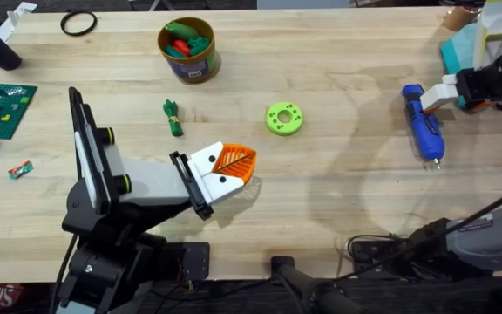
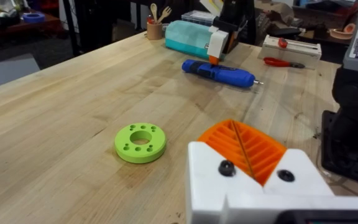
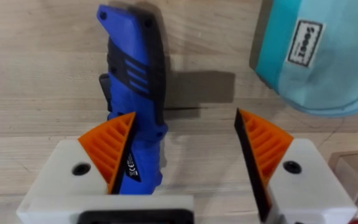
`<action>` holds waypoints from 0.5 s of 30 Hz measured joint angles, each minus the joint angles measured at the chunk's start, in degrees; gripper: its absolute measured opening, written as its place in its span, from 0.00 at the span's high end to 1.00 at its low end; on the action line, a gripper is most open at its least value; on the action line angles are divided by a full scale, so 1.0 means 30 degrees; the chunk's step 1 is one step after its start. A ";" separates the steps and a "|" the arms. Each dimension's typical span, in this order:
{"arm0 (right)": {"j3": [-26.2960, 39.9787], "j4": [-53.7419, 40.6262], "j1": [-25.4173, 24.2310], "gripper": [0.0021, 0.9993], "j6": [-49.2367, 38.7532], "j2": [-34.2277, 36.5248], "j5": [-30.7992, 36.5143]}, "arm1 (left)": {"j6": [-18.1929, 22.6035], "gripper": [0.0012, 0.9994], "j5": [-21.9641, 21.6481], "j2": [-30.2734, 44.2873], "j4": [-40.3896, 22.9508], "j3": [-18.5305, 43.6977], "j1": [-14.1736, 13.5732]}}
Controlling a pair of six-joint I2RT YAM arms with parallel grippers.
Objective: Pick up the gripper from the table and insert it into the empty holder that is missing its gripper. Then pick up a screw, insert it into the mounting hole, and use the screwdriver to tighten it. Finally, clean up the table by picking up the vegetable and placing it into the bucket.
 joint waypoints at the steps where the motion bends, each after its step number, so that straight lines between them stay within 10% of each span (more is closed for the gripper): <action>1: 0.0075 -0.0025 0.0006 0.02 -0.0030 0.0033 0.0006 | -0.0001 0.99 0.0000 0.0005 0.0013 0.0000 0.0000; 15: 0.0455 -0.0391 0.0074 0.02 0.1792 -0.0935 -0.0395 | -0.0007 0.99 0.0000 0.0005 0.0013 0.0000 0.0000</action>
